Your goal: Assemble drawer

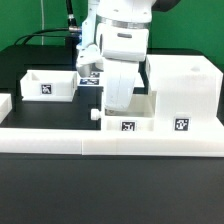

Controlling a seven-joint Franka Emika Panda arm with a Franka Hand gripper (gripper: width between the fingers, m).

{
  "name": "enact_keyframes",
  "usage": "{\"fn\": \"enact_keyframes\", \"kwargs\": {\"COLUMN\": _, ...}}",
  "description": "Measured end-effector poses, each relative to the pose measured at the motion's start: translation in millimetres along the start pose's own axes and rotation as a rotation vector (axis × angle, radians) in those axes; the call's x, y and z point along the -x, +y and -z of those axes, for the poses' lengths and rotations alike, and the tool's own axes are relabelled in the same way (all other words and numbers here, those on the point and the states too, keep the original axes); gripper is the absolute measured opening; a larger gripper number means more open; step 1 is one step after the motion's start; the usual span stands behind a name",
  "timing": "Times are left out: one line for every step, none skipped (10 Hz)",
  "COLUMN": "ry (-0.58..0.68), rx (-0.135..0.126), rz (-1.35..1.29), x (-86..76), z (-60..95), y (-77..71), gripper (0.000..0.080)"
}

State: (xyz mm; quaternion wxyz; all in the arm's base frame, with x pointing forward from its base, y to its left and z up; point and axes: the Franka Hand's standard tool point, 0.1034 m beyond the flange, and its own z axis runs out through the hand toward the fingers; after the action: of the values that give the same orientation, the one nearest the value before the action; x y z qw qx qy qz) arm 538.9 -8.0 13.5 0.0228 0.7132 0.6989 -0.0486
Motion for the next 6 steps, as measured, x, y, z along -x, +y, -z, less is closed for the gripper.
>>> {"fn": "enact_keyframes", "kwargs": {"ry": 0.000, "rx": -0.001, "rz": -0.026, "x": -0.6, "z": -0.9, "y": -0.3, "gripper": 0.0042}}
{"fn": "enact_keyframes", "kwargs": {"ry": 0.000, "rx": 0.000, "rz": -0.039, "x": -1.9, "z": -1.1, "y": 0.9, "gripper": 0.0042}}
{"fn": "enact_keyframes", "kwargs": {"ry": 0.003, "rx": 0.002, "rz": -0.048, "x": -4.9, "z": -1.3, "y": 2.5, "gripper": 0.0042}}
{"fn": "enact_keyframes", "kwargs": {"ry": 0.004, "rx": 0.004, "rz": -0.060, "x": -6.3, "z": -1.8, "y": 2.7, "gripper": 0.0042}}
{"fn": "enact_keyframes", "kwargs": {"ry": 0.005, "rx": 0.006, "rz": -0.062, "x": -6.0, "z": -1.7, "y": 3.1, "gripper": 0.0042}}
{"fn": "enact_keyframes", "kwargs": {"ry": 0.005, "rx": 0.006, "rz": -0.063, "x": -5.6, "z": -1.7, "y": 3.1, "gripper": 0.0042}}
